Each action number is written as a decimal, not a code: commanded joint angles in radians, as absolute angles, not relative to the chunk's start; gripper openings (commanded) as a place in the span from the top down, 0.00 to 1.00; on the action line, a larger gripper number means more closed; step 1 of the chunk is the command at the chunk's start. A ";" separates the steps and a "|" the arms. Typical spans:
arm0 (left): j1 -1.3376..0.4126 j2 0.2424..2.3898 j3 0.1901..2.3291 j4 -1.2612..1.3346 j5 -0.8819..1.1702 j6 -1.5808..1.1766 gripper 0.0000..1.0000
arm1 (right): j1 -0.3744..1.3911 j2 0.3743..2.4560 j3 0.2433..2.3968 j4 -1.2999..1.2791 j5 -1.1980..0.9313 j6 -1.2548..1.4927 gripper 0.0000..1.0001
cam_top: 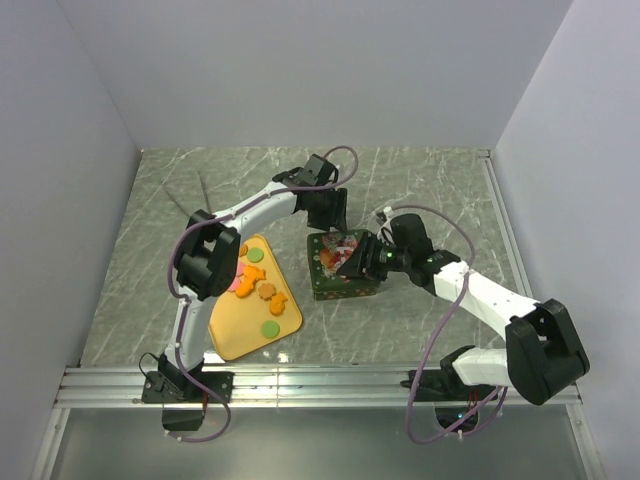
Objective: Pack the cookies
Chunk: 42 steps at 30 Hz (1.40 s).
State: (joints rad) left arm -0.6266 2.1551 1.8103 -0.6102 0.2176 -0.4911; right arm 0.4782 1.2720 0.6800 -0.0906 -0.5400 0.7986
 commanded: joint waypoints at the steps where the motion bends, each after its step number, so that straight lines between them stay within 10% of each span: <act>1: -0.638 2.088 1.799 -0.614 0.206 -0.489 0.42 | 0.480 1.249 0.756 -0.077 -0.557 0.796 0.54; 15: -0.647 2.046 1.738 -0.595 0.199 -0.494 0.44 | 0.446 1.462 0.582 0.474 -0.749 1.084 0.99; 26: -0.652 1.999 1.700 -0.604 0.187 -0.486 0.45 | 0.437 1.684 0.399 0.798 -0.732 1.195 1.00; 42: -0.649 1.985 1.726 -0.637 0.014 -0.499 0.41 | 0.437 1.465 0.446 0.476 -0.680 1.052 1.00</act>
